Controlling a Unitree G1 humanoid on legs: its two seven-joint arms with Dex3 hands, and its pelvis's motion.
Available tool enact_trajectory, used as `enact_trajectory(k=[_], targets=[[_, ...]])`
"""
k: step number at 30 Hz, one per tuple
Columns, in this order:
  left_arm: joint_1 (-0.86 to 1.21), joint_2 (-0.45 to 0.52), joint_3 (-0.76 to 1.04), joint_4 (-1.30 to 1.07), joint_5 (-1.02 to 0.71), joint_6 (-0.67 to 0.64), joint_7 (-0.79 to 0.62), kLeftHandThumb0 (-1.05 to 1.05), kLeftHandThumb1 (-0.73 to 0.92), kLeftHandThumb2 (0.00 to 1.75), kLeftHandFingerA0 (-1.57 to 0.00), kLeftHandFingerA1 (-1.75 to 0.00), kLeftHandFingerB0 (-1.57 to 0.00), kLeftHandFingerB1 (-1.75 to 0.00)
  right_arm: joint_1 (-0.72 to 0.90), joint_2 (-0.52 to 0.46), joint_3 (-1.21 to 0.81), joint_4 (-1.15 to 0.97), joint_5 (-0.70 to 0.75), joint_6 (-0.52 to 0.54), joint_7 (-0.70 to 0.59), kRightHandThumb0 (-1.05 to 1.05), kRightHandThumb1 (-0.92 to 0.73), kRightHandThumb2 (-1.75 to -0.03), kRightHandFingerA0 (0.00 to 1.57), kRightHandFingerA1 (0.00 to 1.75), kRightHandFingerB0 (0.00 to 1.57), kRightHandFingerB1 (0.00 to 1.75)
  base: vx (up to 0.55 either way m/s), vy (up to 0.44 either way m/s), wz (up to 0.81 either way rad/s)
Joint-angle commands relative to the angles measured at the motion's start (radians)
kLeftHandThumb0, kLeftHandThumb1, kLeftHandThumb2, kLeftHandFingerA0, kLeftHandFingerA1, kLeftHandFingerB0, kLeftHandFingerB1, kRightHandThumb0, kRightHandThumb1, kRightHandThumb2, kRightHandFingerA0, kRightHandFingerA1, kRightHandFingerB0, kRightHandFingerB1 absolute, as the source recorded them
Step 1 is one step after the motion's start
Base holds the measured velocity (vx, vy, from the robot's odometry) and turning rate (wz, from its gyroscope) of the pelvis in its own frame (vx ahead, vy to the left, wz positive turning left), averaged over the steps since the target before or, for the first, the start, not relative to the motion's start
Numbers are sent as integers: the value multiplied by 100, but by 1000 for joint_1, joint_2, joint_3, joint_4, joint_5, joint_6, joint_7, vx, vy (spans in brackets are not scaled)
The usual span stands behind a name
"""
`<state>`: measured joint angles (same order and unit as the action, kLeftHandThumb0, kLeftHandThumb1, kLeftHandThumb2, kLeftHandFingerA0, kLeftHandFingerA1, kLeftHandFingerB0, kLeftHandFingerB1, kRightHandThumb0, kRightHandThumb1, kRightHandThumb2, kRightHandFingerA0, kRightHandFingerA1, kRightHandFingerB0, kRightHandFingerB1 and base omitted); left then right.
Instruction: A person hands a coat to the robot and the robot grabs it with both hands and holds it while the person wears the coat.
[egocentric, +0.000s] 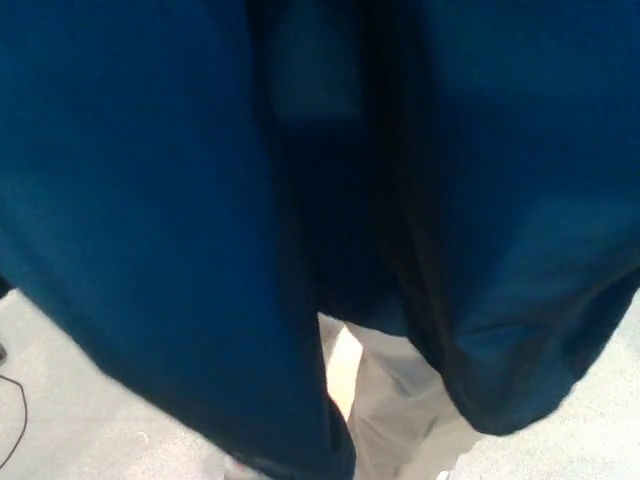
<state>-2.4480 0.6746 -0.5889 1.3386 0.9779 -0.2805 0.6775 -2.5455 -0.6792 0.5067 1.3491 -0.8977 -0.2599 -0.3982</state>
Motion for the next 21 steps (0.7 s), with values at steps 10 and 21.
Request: enact_trajectory(k=[10, 21], targets=[[18, 66, 11, 16, -2, 34, 34, -44, 73, 64, -102, -175, -72, -165, -9, -63, -9, 13, -4, 81, -21, -48, -81, -68, 103, 169, 78, 162, 0, 0, 0], [10, 66, 6, 18, 2, 31, 31, -43, 74, 65, -101, -175, -71, -168, -14, -56, -13, 12, 0, 84, -15, -50, -81, -67, 99, 174, 77, 162, 0, 0, 0]])
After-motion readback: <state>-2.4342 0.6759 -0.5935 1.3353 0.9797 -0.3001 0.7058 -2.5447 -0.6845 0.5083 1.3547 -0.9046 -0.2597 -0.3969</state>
